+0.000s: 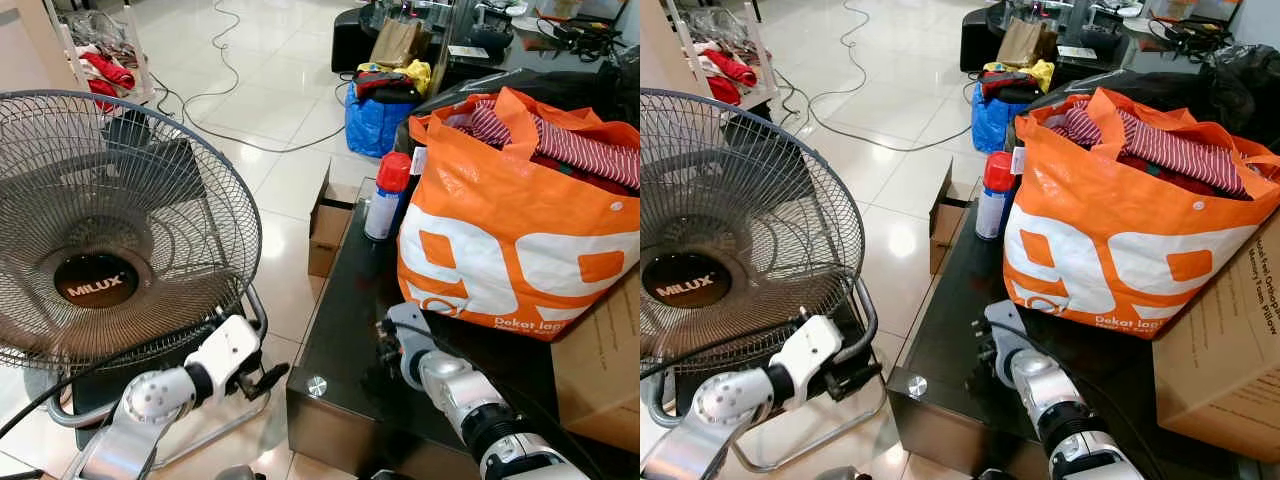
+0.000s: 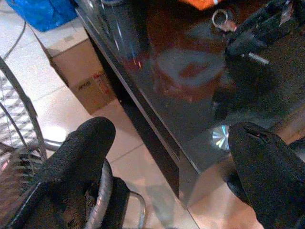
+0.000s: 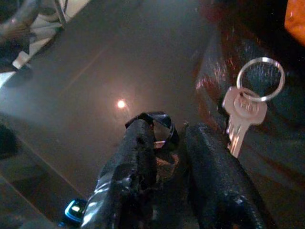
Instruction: Hang keys on a hook
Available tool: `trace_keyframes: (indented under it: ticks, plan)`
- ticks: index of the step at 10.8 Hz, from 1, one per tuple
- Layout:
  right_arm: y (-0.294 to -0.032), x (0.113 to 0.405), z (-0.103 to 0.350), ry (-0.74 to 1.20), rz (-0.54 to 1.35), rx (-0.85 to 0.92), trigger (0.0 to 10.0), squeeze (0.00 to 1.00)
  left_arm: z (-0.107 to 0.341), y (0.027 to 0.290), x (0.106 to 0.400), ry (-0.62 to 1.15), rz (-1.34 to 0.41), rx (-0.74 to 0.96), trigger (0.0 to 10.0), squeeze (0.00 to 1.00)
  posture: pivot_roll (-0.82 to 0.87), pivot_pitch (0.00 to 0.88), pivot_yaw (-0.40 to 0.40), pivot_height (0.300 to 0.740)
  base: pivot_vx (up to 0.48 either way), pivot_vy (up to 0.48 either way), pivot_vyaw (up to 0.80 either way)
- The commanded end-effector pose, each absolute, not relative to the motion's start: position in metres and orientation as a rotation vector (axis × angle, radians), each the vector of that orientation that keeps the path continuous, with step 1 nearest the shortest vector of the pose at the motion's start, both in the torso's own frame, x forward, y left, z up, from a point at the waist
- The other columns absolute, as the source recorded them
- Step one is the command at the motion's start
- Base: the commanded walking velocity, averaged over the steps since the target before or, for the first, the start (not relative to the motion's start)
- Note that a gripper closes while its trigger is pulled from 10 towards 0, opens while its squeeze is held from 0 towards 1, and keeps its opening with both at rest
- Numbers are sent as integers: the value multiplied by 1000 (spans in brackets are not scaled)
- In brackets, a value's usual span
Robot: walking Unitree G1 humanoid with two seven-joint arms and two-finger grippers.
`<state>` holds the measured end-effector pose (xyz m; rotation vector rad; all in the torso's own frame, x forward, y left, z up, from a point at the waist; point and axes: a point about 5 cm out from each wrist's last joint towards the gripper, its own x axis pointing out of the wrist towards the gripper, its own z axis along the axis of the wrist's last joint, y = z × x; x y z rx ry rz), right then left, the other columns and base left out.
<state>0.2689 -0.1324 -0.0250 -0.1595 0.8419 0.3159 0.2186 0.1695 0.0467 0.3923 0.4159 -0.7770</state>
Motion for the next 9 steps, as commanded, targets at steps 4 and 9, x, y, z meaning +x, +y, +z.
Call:
trace_keyframes:
  ticks: [4, 9]
  plan:
    - [-138, 271, -25, 846, 318, -206, 4275, 0, 24, 165, 230, 437, -770, 405, 10000, 0, 51, 36, -38, 740, 0, 0, 0]
    - [-145, 279, -15, 780, 346, -194, 4431, 0, 5, 155, 256, 436, -737, 397, 10000, 0, 54, 0, -43, 740, 0, 0, 0]
